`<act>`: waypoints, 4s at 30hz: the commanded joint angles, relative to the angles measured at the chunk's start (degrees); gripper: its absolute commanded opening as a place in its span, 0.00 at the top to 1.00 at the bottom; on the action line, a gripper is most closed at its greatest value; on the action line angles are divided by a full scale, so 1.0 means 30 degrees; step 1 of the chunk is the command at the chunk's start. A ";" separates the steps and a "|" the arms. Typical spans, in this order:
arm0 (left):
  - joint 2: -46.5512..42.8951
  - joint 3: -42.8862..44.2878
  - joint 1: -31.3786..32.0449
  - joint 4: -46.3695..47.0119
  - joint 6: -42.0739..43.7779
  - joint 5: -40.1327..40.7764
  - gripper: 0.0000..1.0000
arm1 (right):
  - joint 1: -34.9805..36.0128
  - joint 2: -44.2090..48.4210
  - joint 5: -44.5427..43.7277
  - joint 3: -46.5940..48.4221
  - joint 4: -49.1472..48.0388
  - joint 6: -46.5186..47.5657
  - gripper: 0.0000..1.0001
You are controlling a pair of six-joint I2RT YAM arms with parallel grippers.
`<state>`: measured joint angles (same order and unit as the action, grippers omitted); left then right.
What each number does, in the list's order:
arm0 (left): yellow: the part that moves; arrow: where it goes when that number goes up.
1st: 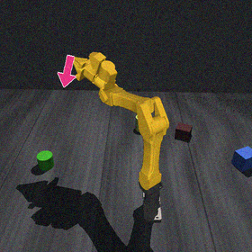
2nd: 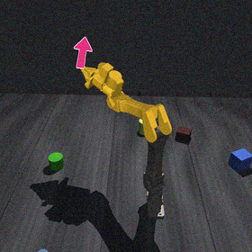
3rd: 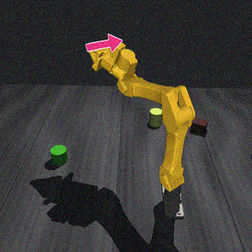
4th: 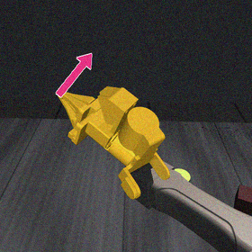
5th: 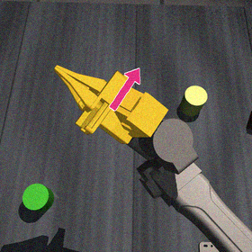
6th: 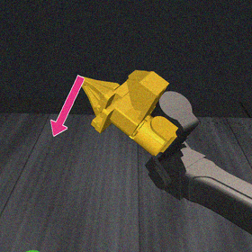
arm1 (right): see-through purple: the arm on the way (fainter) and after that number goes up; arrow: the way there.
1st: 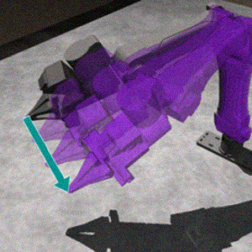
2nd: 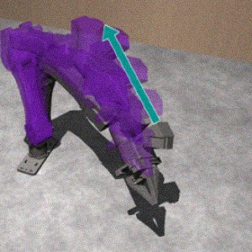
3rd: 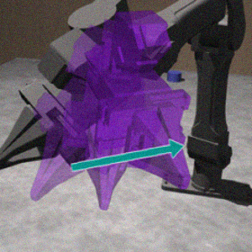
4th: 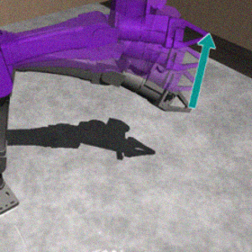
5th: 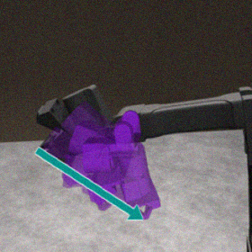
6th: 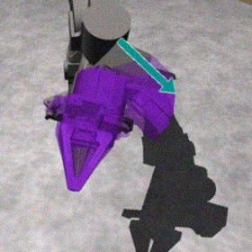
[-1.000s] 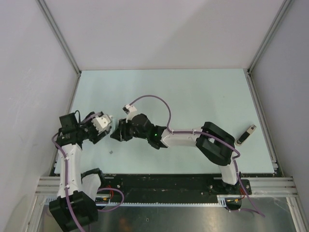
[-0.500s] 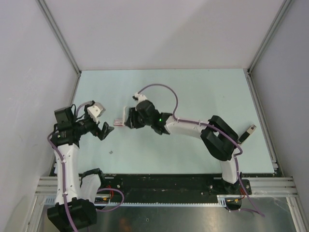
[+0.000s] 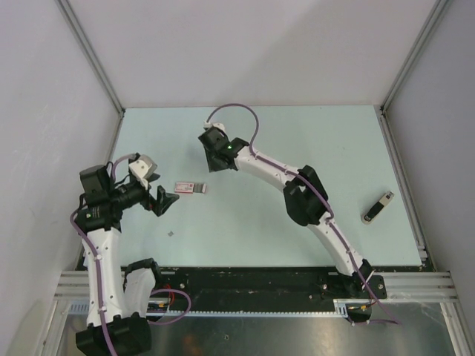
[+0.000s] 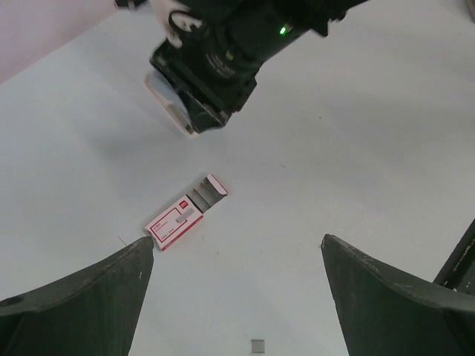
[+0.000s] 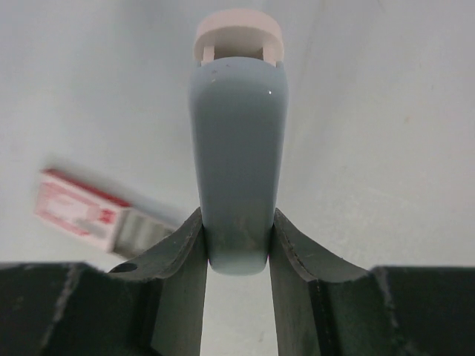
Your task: Unload the staples from the stapler
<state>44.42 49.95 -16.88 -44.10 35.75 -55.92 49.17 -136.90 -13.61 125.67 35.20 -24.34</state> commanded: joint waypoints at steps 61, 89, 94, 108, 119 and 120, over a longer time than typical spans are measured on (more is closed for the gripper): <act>0.1761 0.0282 0.0231 0.1057 -0.1024 -0.1570 0.00 | -1.8416 2.1004 0.0528 -2.0558 0.6647 -0.6458 0.09; 0.5544 -0.0433 0.0520 0.3349 -0.2221 -0.0929 0.00 | -2.1712 1.8631 -0.0710 -2.4347 0.4047 -0.5663 0.24; 0.5603 -0.0268 0.0505 0.3361 -0.2322 -0.0646 0.01 | -2.1721 1.7939 -0.1081 -2.4597 0.3270 -0.5690 0.43; 0.4792 -0.0386 0.0497 0.3382 -0.2735 0.0687 0.01 | -2.1540 1.7380 -0.1285 -2.4996 0.2148 -0.5153 0.84; 0.4334 -0.0428 0.0508 0.3364 -0.3080 0.1606 0.01 | -1.4504 1.7092 -0.2671 -2.4448 0.1746 -0.6667 1.00; 0.4328 -0.0439 0.0490 0.3377 -0.3118 0.1715 0.01 | -1.3645 1.6861 -0.2774 -2.4277 0.1774 -0.6953 1.00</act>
<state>58.06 47.99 -15.75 -34.83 28.36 -52.12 -0.73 -84.33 -20.64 51.03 41.85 -41.52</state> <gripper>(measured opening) 0.994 0.363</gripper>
